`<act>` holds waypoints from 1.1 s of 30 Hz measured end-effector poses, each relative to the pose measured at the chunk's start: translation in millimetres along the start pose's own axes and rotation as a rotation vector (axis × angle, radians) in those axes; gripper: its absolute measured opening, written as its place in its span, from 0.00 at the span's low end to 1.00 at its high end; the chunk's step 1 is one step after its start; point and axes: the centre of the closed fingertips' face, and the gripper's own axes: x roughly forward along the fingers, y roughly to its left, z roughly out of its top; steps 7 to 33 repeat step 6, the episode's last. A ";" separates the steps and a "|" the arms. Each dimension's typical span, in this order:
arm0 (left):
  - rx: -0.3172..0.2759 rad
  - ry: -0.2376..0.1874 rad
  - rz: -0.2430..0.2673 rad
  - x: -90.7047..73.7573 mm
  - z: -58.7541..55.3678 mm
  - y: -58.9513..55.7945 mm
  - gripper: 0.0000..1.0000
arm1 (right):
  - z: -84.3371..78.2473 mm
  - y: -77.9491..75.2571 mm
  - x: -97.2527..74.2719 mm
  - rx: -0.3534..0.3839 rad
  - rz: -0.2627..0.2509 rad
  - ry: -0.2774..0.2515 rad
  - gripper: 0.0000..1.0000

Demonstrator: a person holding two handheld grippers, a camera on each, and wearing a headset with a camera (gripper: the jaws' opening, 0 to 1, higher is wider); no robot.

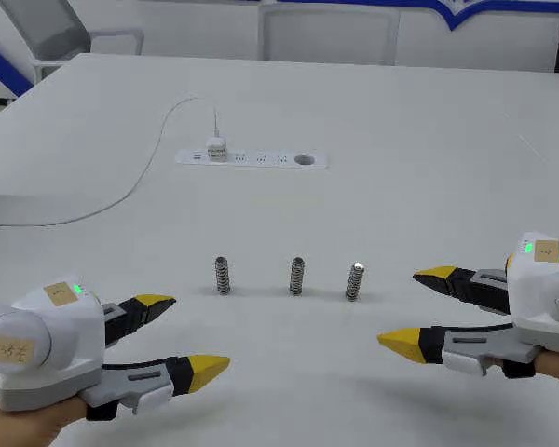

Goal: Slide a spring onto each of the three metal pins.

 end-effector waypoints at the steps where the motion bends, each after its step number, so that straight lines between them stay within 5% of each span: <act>1: -0.001 0.000 0.002 -0.4 -0.4 0.6 0.65 | -1.7 0.8 0.4 0.000 0.002 0.005 0.60; 33: -0.005 0.001 0.005 -1.3 -1.0 0.4 0.65 | -5.8 1.9 1.9 0.010 0.010 0.008 0.62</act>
